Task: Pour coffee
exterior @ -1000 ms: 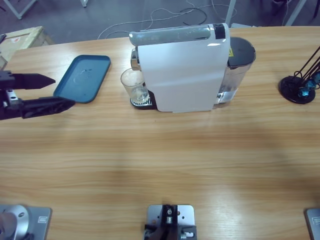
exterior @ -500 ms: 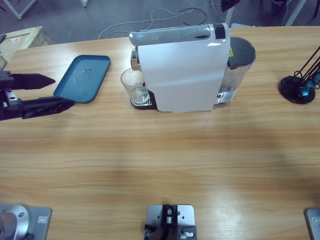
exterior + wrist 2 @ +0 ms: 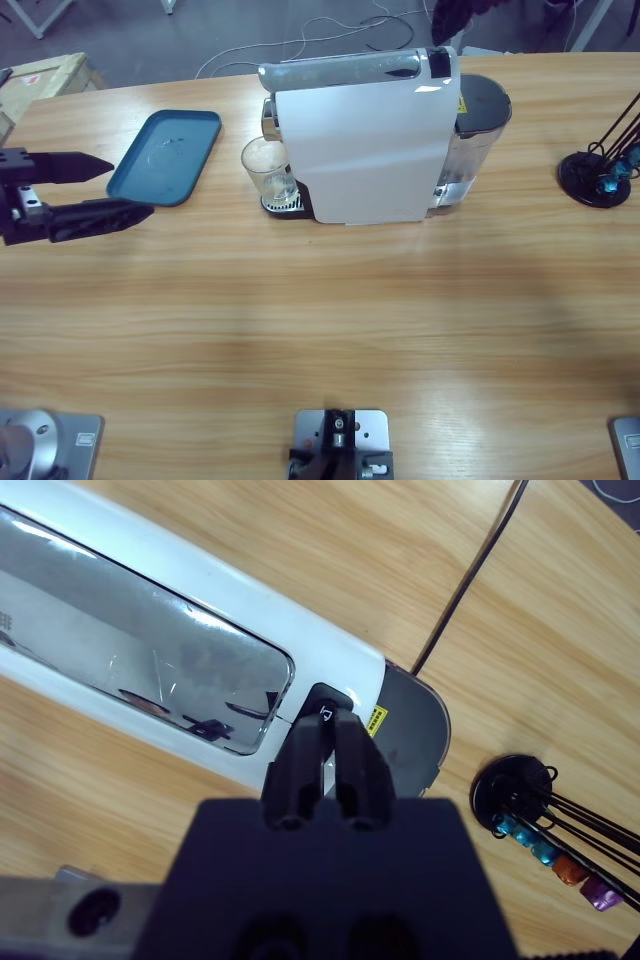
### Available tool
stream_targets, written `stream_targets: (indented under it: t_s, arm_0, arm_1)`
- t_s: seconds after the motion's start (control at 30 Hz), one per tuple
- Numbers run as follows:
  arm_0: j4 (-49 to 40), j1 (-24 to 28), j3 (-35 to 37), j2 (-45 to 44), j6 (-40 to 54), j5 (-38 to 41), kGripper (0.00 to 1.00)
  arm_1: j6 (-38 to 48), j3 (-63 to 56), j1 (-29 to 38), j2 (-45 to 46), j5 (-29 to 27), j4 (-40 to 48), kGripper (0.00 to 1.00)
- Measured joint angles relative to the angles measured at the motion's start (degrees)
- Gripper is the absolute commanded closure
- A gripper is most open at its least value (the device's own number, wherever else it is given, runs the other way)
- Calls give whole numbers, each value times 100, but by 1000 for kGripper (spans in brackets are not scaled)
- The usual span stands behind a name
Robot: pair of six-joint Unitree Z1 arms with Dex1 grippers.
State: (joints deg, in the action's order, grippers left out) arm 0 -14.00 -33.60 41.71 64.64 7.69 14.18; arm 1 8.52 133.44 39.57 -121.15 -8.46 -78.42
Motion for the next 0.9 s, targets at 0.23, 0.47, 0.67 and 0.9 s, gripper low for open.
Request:
stream_targets:
  t_s: [0.23,0.47,0.67,0.9]
  arm_0:
    - [23,0,-9,0,0,0,9]
    - [40,0,-31,0,0,0,9]
    - [121,0,-72,0,0,0,9]
    - [131,0,-89,0,0,-1,9]
  arm_1:
    - [0,0,0,0,0,0,1000]
    - [0,-1,0,-16,0,0,1000]
    - [0,-75,0,-49,0,0,1000]
    - [0,-78,13,-23,-62,0,1]
